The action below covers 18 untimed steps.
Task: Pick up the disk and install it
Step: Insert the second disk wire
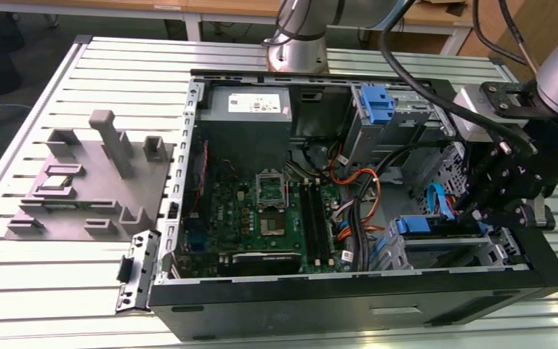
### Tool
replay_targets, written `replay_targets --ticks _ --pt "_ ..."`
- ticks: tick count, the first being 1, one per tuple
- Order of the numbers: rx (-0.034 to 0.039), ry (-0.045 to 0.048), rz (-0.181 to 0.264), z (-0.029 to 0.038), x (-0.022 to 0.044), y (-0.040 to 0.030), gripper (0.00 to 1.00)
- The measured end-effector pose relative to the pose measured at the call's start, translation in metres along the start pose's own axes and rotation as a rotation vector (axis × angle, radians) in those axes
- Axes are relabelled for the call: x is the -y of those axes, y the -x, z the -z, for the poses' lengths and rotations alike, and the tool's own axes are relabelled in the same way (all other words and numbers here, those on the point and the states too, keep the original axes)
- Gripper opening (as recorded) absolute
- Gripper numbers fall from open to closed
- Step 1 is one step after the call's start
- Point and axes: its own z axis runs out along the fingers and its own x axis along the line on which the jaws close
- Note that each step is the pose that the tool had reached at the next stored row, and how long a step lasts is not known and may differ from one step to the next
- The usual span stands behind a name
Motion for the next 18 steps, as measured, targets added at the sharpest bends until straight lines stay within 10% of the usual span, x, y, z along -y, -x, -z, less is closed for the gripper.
replay_targets --ticks 18 --pt "0.0001 0.0 0.0 0.0171 0.0005 0.0003 0.24"
